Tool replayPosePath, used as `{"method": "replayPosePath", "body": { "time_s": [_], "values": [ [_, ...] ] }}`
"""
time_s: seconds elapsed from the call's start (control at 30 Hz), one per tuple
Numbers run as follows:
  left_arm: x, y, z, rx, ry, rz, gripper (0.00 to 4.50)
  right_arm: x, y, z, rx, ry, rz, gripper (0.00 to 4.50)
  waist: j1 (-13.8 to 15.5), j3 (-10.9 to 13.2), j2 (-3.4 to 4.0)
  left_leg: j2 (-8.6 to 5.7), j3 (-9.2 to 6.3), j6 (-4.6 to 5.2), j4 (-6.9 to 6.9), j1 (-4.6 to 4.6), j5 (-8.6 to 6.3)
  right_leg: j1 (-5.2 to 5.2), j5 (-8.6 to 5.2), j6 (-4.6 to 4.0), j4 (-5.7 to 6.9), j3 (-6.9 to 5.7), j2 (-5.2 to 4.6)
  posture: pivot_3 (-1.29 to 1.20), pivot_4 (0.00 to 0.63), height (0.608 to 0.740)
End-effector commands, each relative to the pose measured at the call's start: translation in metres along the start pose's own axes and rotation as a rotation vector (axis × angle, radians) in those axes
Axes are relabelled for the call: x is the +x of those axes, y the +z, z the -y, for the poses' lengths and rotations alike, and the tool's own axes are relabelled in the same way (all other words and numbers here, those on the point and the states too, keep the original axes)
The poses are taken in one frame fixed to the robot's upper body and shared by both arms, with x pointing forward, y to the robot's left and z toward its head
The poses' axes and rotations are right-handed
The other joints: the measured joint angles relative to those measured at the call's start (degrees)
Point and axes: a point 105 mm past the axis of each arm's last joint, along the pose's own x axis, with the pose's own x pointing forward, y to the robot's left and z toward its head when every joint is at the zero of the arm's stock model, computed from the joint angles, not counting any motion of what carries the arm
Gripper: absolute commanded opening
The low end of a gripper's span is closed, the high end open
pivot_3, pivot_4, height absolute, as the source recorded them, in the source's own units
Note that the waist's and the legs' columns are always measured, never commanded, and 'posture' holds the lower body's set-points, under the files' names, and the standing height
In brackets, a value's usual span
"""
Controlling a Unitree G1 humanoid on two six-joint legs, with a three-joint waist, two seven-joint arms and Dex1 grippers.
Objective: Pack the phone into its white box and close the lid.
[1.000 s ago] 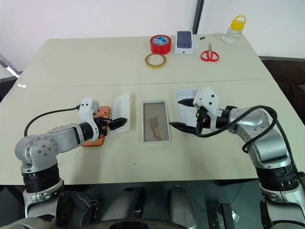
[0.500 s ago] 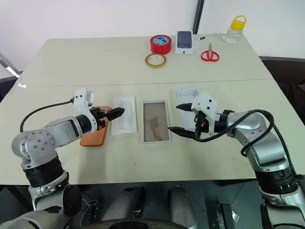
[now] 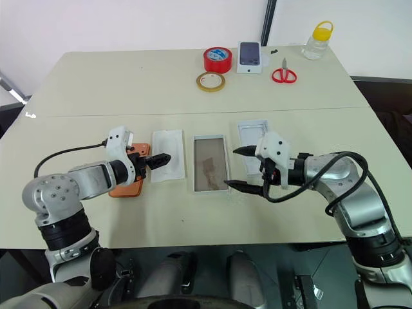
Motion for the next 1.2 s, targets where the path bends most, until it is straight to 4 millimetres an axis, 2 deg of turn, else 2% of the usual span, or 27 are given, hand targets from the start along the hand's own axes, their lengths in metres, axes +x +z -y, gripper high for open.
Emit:
{"method": "replayPosePath", "body": {
  "time_s": [0.03,0.17,0.23,0.3,0.43,0.5,0.7,0.9,1.0,1.2],
  "values": [
    [0.003,-0.001,0.004,-0.021,-0.020,-0.008,4.44,0.000,0.009,-0.005,-0.049,0.016,0.013,4.48,-0.04,0.00,-0.01,0.00,0.00,0.00,0.00,0.00,0.00,0.00,0.00,0.00,0.00,0.00,0.00,0.00,0.150,0.740],
    [0.009,-0.003,0.010,-0.069,-0.052,-0.012,4.44,0.001,0.005,-0.006,-0.060,0.017,-0.006,4.48,0.23,0.00,-0.01,0.00,0.00,0.00,0.00,0.00,0.00,0.01,0.00,0.00,0.00,-0.01,0.00,0.00,0.150,0.740],
    [0.009,-0.003,0.007,-0.089,-0.040,-0.009,3.91,0.002,0.006,-0.006,-0.062,0.018,-0.004,4.50,0.37,0.00,-0.01,-0.02,0.00,0.00,0.01,0.00,0.00,0.03,0.00,0.00,-0.02,-0.01,-0.02,0.00,0.150,0.740],
    [0.008,-0.002,0.001,-0.104,-0.014,-0.002,3.07,0.003,0.006,-0.006,-0.070,0.022,-0.006,4.50,0.39,0.00,-0.02,-0.01,0.00,0.00,0.00,0.00,0.00,0.02,0.00,0.00,-0.02,-0.01,-0.01,0.00,0.150,0.740],
    [0.007,0.001,-0.004,-0.139,0.002,0.018,1.03,0.007,0.004,-0.010,-0.092,0.045,-0.027,4.50,0.37,0.03,-0.08,-0.01,0.00,0.00,0.01,0.00,0.00,0.02,0.00,0.01,-0.02,-0.01,-0.01,0.00,0.150,0.740],
    [0.006,0.004,-0.004,-0.150,0.001,0.032,0.04,0.011,-0.003,-0.014,-0.136,0.071,-0.079,4.50,0.38,0.04,-0.08,-0.01,0.00,0.00,0.01,0.00,0.00,0.01,0.00,0.00,-0.02,-0.01,-0.01,0.00,0.150,0.740],
    [0.002,0.016,-0.004,-0.198,-0.025,0.086,0.04,0.030,-0.007,-0.023,-0.199,0.137,-0.127,4.50,0.04,0.05,-0.12,-0.01,0.00,-0.01,0.01,0.00,0.00,0.00,0.00,0.01,-0.01,-0.02,0.00,0.00,0.150,0.740],
    [0.000,0.023,-0.004,-0.232,-0.062,0.114,0.04,0.053,-0.018,-0.024,-0.227,0.182,-0.212,4.50,0.03,0.06,-0.14,0.00,-0.01,-0.04,0.01,0.00,0.02,-0.01,0.00,0.01,0.00,-0.03,0.01,0.00,0.150,0.740],
    [-0.001,0.025,-0.004,-0.250,-0.072,0.125,0.00,0.063,-0.029,-0.024,-0.203,0.192,-0.256,3.72,0.09,0.07,-0.18,0.00,-0.02,-0.05,0.01,-0.01,0.02,-0.02,0.00,0.01,0.00,-0.04,0.00,0.00,0.150,0.740],
    [-0.004,0.028,-0.007,-0.285,-0.082,0.155,0.00,0.074,-0.031,-0.019,-0.179,0.167,-0.268,0.72,-0.08,0.07,-0.20,0.00,-0.02,-0.05,0.01,-0.01,0.02,-0.03,0.00,0.01,0.00,-0.04,0.00,0.00,0.150,0.740]
  ]
}}
